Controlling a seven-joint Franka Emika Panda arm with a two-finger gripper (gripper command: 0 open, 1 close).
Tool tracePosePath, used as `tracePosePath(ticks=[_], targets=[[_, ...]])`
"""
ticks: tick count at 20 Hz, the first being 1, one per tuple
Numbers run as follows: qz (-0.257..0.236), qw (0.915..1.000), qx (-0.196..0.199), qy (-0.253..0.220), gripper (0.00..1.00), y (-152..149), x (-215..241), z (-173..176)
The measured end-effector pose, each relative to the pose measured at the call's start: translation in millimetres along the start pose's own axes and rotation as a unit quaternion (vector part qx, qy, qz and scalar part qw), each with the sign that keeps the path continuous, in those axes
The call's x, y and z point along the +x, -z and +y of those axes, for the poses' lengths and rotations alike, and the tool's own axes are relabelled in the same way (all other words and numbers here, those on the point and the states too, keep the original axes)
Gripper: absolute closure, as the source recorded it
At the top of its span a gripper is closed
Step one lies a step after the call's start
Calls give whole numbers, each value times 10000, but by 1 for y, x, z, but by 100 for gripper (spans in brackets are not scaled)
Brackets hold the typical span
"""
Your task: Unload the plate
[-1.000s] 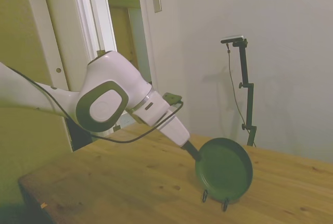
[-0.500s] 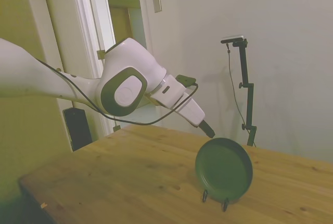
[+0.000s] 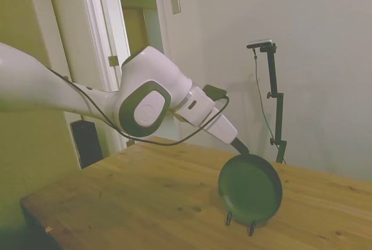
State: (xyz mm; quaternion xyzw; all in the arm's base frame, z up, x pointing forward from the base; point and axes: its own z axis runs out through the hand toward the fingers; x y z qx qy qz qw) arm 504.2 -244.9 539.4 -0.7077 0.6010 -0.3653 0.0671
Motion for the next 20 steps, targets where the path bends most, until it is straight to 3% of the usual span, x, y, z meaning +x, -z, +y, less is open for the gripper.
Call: tracePosePath(ticks=[6,10,20], targets=[[42,9996,249,-146,0,-32,-6,-25],[-70,9990,285,-341,0,-39,-24,-35],[-90,9978,8,-658,0,-63,-27,-16]])
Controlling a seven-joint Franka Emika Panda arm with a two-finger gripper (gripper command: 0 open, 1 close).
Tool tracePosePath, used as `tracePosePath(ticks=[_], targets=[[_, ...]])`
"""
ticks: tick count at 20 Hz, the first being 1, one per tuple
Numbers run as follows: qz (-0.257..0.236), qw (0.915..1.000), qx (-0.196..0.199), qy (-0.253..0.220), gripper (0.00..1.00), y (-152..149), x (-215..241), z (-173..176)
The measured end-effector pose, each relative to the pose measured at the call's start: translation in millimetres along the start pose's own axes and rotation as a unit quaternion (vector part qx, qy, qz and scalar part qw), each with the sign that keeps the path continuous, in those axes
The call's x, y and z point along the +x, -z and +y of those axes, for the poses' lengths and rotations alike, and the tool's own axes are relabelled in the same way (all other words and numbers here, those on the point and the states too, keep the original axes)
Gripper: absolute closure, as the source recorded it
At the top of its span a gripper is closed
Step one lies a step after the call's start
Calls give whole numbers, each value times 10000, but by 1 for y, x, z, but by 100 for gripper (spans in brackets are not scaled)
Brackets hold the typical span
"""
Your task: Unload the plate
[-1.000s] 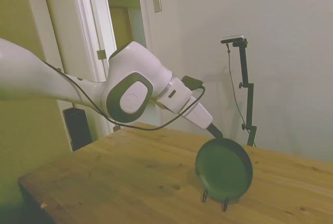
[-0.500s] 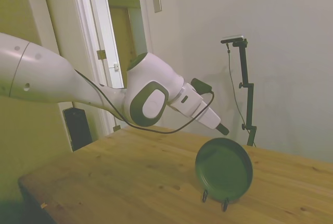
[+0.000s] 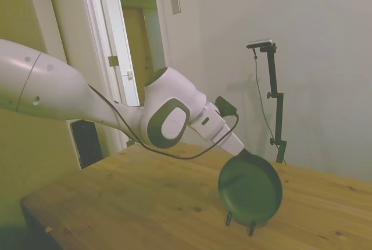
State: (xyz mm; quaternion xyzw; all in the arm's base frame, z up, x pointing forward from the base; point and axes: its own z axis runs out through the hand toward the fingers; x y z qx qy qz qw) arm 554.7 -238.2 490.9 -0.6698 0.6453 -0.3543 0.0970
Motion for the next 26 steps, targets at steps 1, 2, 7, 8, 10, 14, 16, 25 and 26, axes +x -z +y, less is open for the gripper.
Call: tracePosePath(ticks=[1,2,7,8,10,14,16,25,26], targets=[[0,10000,-8,-33,0,-2,0,0],[5,10000,-8,-54,0,-4,0,-2],[45,10000,-10,-32,0,-12,-8,-7],[61,10000,31,-6,100,-12,-10,-8],[80,9999,108,16,100,-12,-14,-9],[109,9998,192,27,100,-10,-16,-9],[125,9997,214,9,100,-8,-15,-8],[181,9997,178,-73,100,-12,-14,9],[189,9996,171,-93,100,-12,-12,9]])
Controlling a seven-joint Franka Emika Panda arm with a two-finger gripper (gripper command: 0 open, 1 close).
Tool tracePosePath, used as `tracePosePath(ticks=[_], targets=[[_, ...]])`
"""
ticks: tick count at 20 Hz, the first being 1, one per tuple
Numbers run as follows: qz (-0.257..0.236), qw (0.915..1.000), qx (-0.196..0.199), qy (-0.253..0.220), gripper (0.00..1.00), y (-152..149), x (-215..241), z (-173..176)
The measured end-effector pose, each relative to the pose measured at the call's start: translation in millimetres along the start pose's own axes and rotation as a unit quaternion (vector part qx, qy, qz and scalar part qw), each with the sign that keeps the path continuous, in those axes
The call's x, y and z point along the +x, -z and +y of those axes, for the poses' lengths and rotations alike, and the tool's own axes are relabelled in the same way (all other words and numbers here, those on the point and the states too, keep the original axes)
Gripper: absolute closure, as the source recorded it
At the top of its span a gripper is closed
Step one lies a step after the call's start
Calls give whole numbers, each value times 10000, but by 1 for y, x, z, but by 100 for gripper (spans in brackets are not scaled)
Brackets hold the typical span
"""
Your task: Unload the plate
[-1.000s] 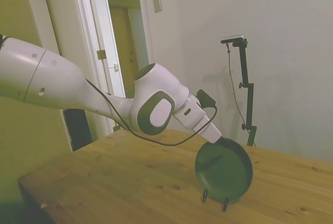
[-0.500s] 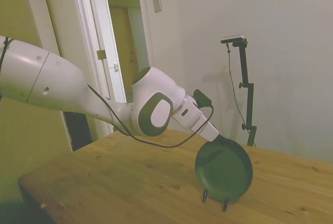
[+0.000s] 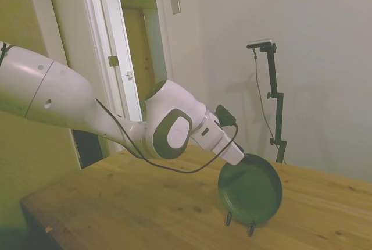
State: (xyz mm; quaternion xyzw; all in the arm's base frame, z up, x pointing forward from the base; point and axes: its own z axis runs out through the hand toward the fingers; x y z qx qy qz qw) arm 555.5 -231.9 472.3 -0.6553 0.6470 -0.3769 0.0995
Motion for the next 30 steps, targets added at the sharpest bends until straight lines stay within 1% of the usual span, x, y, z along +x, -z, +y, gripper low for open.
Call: tracePosePath(ticks=[12,22,26,30], targets=[[52,10000,-12,-74,100,-6,7,-1],[85,9999,52,-79,100,-4,10,-8],[118,9998,157,-87,100,4,13,-16],[121,9995,286,-98,100,25,12,-30]])
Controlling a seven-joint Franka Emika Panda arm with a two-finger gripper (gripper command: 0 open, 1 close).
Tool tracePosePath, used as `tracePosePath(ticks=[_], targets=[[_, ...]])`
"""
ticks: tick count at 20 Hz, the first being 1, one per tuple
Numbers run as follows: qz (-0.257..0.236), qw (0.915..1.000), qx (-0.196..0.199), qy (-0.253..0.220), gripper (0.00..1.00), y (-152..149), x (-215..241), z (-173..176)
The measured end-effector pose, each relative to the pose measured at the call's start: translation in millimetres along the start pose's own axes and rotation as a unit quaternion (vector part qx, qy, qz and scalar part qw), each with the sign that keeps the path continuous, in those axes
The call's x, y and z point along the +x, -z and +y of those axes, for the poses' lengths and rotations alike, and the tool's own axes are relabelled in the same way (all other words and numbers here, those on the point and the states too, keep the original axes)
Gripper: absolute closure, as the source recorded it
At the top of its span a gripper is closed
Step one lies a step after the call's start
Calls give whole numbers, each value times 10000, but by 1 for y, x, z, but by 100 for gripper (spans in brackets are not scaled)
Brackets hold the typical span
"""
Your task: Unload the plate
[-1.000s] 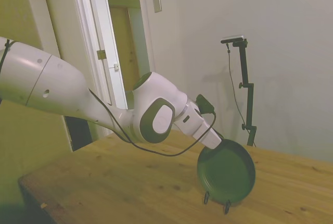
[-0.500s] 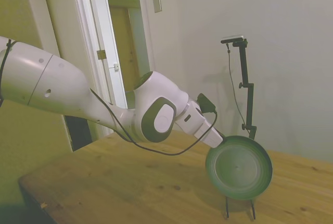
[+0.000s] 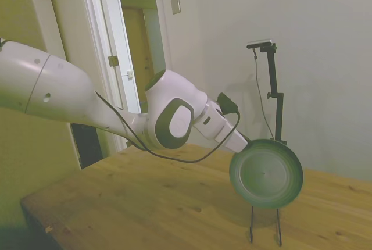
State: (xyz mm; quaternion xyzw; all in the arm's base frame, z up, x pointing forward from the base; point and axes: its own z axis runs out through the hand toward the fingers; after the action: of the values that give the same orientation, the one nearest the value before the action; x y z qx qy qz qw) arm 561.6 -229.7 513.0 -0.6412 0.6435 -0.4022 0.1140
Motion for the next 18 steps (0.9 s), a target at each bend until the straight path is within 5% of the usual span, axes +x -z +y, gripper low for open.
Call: tracePosePath(ticks=[11,14,18], targets=[[-478,9986,-108,181,100,81,-40,-52],[-626,9971,-203,369,100,75,-71,-71],[-644,9961,-346,502,100,31,-123,-91]])
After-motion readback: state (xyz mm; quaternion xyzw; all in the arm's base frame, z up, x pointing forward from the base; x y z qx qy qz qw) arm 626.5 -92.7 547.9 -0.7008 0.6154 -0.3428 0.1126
